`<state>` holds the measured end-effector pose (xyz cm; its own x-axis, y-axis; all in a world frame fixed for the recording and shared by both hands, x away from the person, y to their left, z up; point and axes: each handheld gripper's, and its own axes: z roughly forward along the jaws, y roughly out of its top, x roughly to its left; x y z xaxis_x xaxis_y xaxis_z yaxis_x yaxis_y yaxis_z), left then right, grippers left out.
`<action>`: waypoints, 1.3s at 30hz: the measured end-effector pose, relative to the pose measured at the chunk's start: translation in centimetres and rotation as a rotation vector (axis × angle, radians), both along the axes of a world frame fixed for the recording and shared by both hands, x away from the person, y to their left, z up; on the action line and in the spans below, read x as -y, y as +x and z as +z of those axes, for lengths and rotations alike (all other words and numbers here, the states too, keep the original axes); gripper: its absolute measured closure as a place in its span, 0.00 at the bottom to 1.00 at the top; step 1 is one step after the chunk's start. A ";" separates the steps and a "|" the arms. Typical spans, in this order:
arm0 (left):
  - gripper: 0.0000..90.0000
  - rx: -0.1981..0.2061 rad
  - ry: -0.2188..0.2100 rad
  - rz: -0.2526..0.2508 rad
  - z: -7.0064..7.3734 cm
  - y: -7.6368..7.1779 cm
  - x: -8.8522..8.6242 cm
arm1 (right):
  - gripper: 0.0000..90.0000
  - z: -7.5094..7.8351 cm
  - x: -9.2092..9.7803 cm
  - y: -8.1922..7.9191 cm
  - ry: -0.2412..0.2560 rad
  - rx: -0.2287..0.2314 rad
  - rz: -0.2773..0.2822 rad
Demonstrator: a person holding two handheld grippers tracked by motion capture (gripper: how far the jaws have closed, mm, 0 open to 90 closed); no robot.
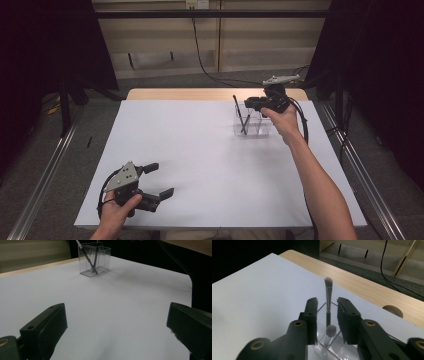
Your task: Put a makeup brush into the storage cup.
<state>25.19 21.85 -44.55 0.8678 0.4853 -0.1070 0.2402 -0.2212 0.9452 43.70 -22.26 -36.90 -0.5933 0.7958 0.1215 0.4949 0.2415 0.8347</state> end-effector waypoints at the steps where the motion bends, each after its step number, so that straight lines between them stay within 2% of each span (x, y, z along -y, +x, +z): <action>1: 0.03 0.001 0.001 -0.001 0.0 0.0 0.0 | 0.71 0.1 0.0 -0.1 0.008 0.004 0.000; 7: 0.03 0.006 0.001 0.000 0.0 0.0 -0.1 | 0.50 0.2 0.1 -0.3 0.043 0.025 0.007; 9: 0.03 0.004 0.000 0.001 0.0 0.0 -0.1 | 0.39 0.2 0.1 -0.4 0.051 0.038 0.011; 13: 0.03 0.003 -0.003 0.004 0.1 0.0 -0.1 | 0.27 0.0 0.2 -0.6 0.062 0.060 0.018; 15: 0.03 0.003 -0.003 0.005 0.1 0.0 -0.1 | 0.17 -0.1 0.3 -0.8 0.060 0.072 0.001; 18: 0.03 0.004 -0.004 0.006 0.1 0.0 -0.1 | 0.08 -0.1 0.5 -1.0 0.067 0.094 -0.015; 22: 0.03 0.003 -0.004 0.009 0.0 0.2 -0.1 | 0.02 0.1 0.7 -1.2 0.074 0.113 -0.005; 31: 0.03 -0.005 -0.006 0.016 0.0 0.6 0.0 | 0.02 -0.1 0.8 -1.8 0.099 0.122 0.002; 39: 0.03 -0.009 -0.004 0.025 0.0 0.8 -0.1 | 0.02 -0.3 1.2 -2.2 0.095 0.133 -0.007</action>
<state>26.00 21.91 -44.56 0.8542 0.5067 -0.1164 0.2538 -0.2109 0.9440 41.49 -23.46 -37.23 -0.6034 0.7888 0.1172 0.3803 0.1555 0.9117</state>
